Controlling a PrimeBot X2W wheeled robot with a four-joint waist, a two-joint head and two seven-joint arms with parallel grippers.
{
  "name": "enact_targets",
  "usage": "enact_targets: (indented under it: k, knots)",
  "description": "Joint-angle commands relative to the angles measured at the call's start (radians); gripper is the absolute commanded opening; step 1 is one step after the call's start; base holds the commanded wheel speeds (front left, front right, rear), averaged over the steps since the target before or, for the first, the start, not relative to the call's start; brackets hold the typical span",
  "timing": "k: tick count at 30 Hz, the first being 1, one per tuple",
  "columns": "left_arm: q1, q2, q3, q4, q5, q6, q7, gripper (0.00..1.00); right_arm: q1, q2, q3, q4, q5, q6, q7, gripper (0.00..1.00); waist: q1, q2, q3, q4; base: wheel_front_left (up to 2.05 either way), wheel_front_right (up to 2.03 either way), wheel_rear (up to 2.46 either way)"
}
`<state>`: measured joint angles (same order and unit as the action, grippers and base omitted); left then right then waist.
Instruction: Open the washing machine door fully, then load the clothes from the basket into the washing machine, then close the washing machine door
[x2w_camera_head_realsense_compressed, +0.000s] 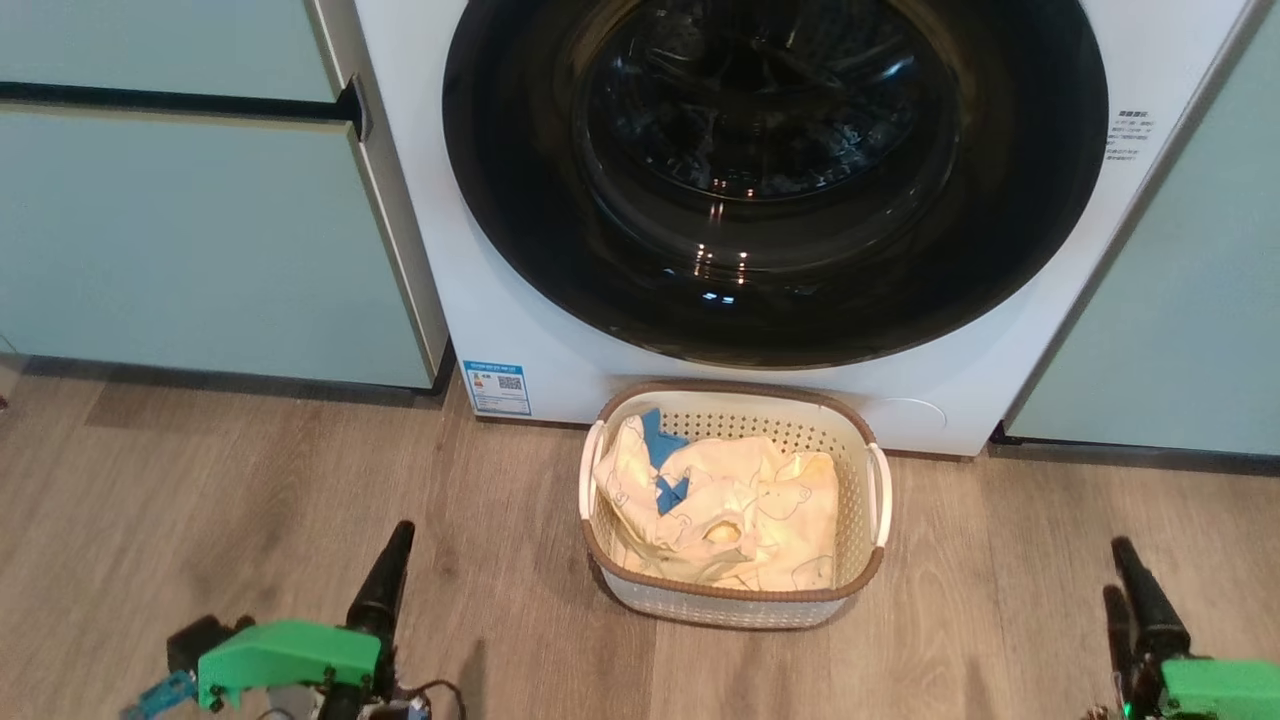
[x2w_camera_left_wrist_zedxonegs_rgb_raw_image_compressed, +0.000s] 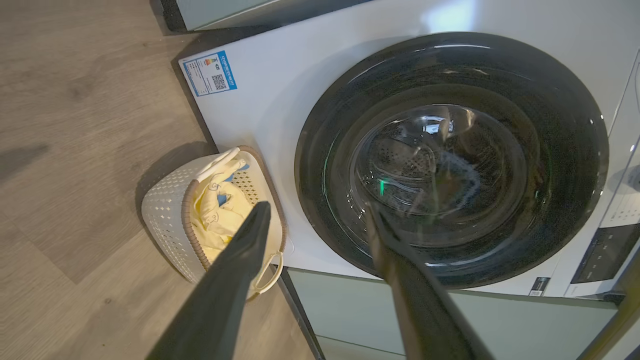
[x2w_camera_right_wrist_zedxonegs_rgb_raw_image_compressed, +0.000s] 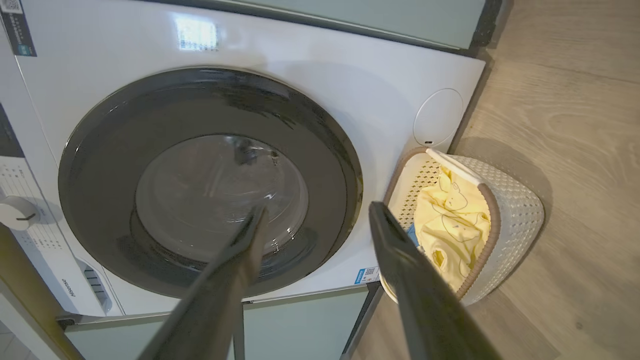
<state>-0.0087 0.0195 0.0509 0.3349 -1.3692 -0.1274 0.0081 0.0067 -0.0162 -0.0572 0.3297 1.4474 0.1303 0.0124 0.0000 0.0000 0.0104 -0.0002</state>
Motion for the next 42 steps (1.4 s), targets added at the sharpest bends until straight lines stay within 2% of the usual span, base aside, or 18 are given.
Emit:
enact_targets:
  k: [1, 15, 26, 31, 42]
  knots:
    - [-0.064, 0.019, 0.003, -0.044, 0.036, -0.001, -0.010, 1.00, -0.059, -0.014, 0.011, -0.044, -0.032, 0.000, -0.013, 1.00, 0.0000, 0.0000, 0.000, 0.000, 0.00, 0.00, 0.00]
    - [-0.106, 0.028, -0.012, -0.090, 0.274, -0.001, -0.051, 1.00, -0.092, -0.016, 0.043, -0.105, -0.271, 0.000, -0.054, 1.00, 0.0000, 0.0000, 0.002, -0.001, 0.00, 0.00, 0.00]
    - [-0.136, 0.041, -0.019, -0.103, 0.500, 0.001, -0.083, 1.00, -0.118, -0.018, 0.061, -0.115, -0.455, 0.000, -0.087, 1.00, 0.0000, 0.0000, 0.000, 0.000, 0.00, 0.00, 0.00]
    - [-0.149, 0.048, -0.028, -0.105, 0.603, 0.016, -0.098, 1.00, -0.128, -0.019, 0.073, -0.116, -0.556, 0.000, -0.102, 1.00, 0.0000, 0.0000, -0.001, 0.000, 0.00, 0.00, 0.00]
    - [-0.180, 0.059, -0.048, -0.107, 0.745, 0.039, -0.127, 1.00, -0.140, -0.022, 0.089, -0.136, -0.724, 0.000, -0.131, 1.00, 0.0000, 0.0000, -0.001, 0.000, 0.00, 0.00, 0.00]
